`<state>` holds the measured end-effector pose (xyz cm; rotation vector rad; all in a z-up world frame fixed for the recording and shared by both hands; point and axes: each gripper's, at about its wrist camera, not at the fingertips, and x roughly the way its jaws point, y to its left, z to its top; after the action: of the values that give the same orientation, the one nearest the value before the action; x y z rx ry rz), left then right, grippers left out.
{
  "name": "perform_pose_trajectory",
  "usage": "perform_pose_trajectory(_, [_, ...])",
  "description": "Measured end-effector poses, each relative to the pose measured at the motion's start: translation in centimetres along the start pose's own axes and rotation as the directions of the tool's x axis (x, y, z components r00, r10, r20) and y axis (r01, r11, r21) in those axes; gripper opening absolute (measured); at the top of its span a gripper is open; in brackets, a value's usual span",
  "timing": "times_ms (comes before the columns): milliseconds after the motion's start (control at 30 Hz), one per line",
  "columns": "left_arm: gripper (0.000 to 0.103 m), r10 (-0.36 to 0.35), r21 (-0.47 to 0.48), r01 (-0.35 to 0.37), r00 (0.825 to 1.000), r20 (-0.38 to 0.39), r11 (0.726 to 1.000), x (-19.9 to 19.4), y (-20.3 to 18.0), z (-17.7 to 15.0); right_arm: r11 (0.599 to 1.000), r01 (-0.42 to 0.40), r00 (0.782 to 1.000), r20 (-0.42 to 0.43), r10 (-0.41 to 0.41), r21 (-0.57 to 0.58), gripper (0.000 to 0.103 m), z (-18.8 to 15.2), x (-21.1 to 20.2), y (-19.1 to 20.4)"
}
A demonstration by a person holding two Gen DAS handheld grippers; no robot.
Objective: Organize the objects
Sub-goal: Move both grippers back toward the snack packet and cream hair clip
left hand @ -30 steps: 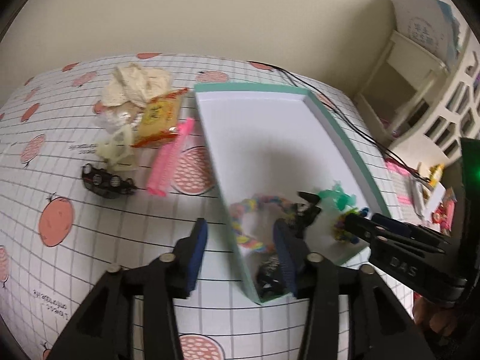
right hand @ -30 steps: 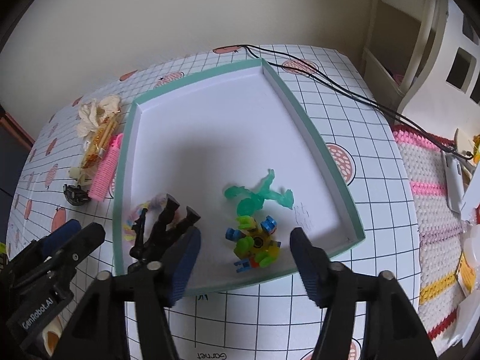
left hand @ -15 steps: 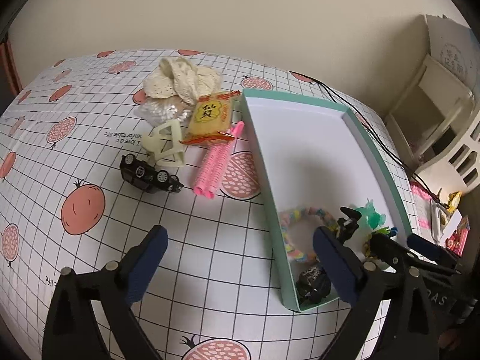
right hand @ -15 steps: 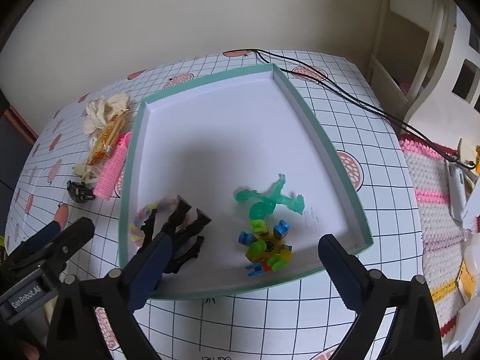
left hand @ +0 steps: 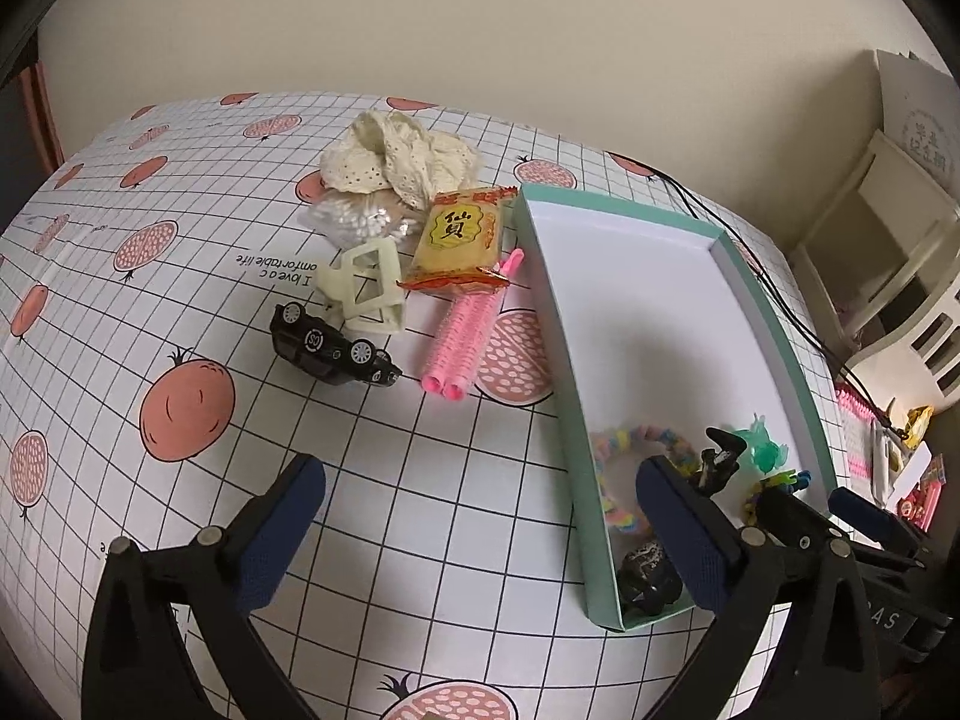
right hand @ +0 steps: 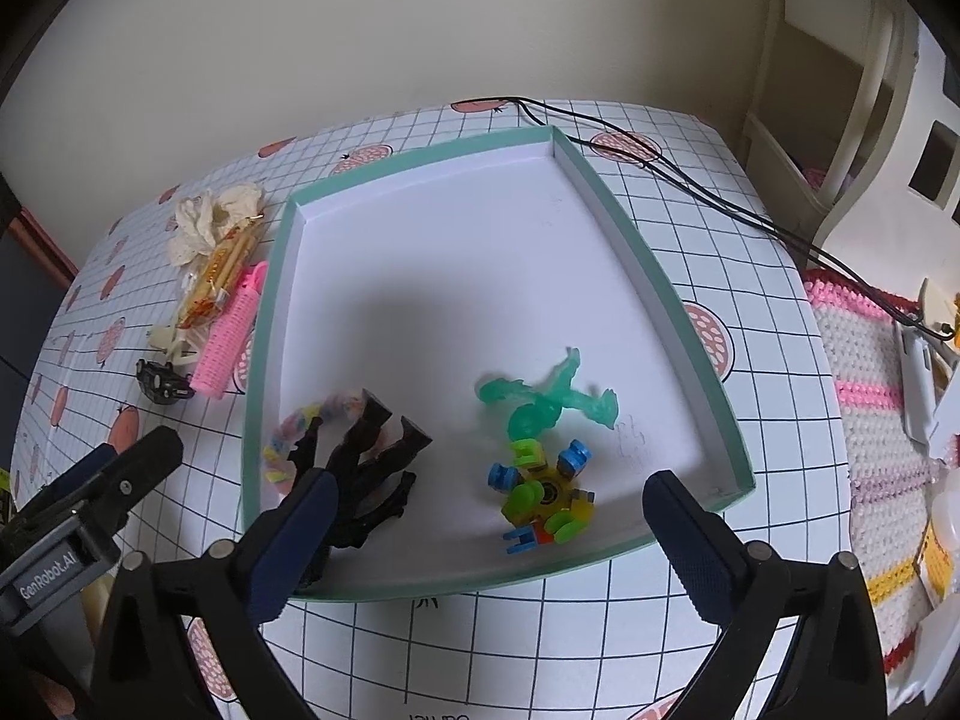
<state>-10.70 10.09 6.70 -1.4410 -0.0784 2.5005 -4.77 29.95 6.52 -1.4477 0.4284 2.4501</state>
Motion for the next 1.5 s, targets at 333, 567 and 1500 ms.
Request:
perform_pose_trajectory(333, [0.103, 0.014, -0.020, -0.014, 1.000, 0.008, 1.000, -0.3, 0.6, 0.3, 1.000, -0.007, 0.998, 0.063, 0.006, 0.011, 0.103, 0.9, -1.8, 0.7])
perform_pose_trajectory(567, [0.103, 0.012, -0.075, -0.009, 0.999, 0.036, 0.997, -2.2, 2.7, 2.3, 0.996, -0.086, 0.981, 0.175, 0.079, 0.032, 0.103, 3.7, -5.9, 2.8])
perform_pose_trajectory(1500, [0.098, 0.076, -0.166, -0.080, 0.997, -0.033, 0.983, 1.8, 8.8, 12.9, 0.977, -0.207, 0.970, 0.124, 0.211, -0.044, 0.060, 12.2, 0.6, 13.2])
